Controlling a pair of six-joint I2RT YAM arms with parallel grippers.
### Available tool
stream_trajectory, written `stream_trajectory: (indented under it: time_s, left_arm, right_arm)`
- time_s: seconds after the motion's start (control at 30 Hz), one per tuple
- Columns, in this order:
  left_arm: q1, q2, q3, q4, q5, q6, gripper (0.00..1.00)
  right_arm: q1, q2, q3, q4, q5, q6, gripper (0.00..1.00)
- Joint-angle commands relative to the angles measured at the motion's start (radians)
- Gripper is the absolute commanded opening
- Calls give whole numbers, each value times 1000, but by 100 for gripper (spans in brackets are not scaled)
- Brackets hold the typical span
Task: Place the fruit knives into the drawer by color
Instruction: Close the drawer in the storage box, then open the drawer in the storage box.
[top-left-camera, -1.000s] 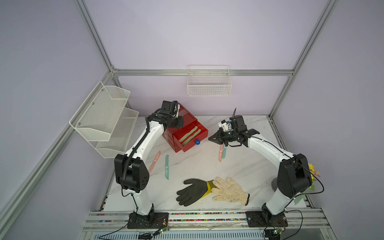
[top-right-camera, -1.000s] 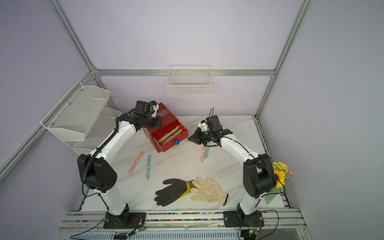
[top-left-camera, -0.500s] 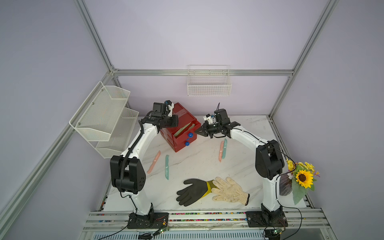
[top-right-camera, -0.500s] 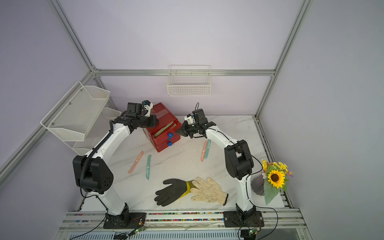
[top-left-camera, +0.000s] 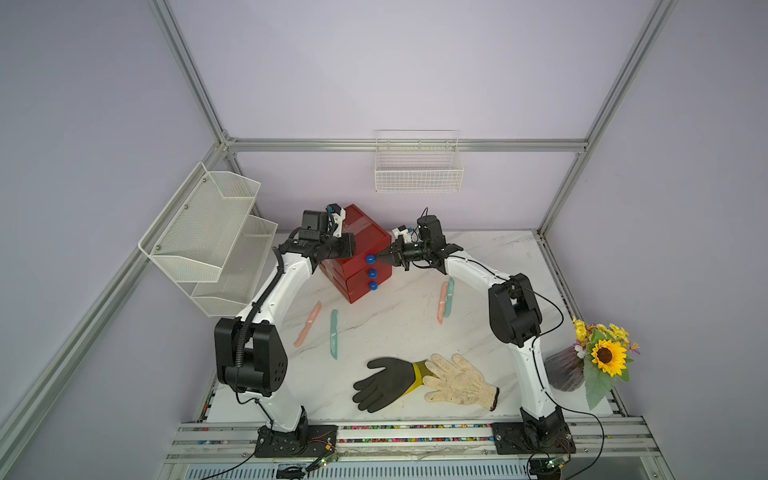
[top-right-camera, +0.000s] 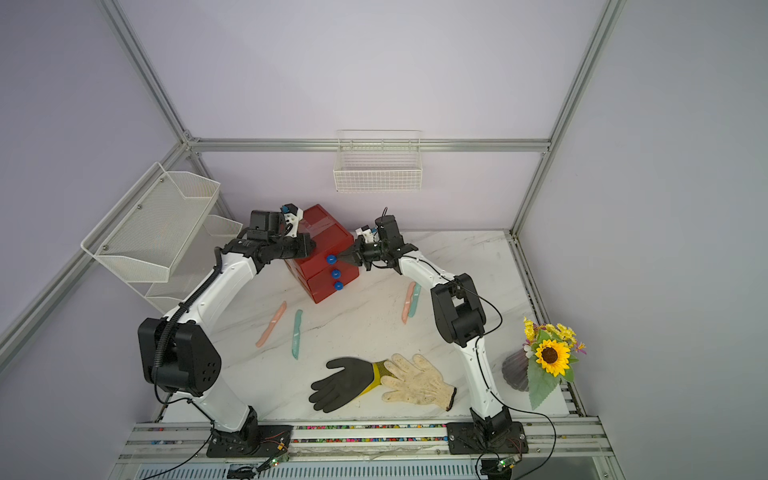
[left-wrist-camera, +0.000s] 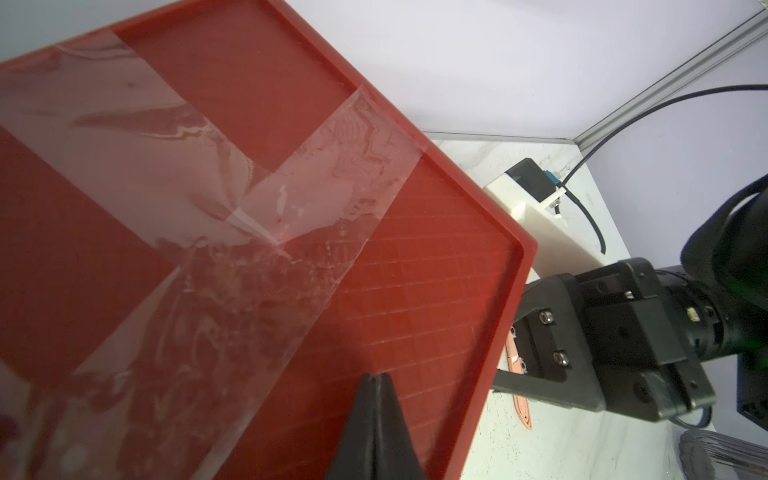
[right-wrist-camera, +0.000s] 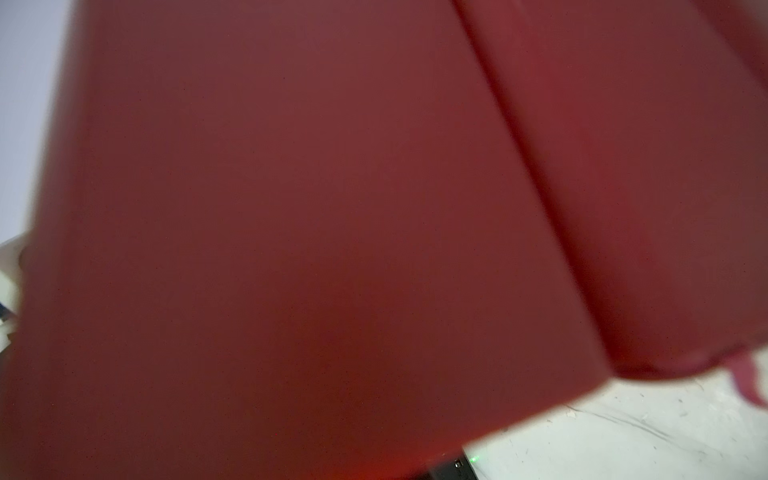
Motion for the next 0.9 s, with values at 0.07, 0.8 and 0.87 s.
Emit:
stream_trajectory:
  time_s: [0.07, 0.8, 0.87]
  left_arm:
    - [6, 14, -58, -144, -2, 10, 0]
    - [15, 12, -98, -110, 46, -5, 0]
    - [16, 12, -100, -112, 49, -3, 0]
  right_arm:
    - [5, -105, -165, 143, 30, 9, 0]
    - [26, -15, -537, 943, 24, 469, 71]
    - [32, 8, -506, 929, 20, 464, 69]
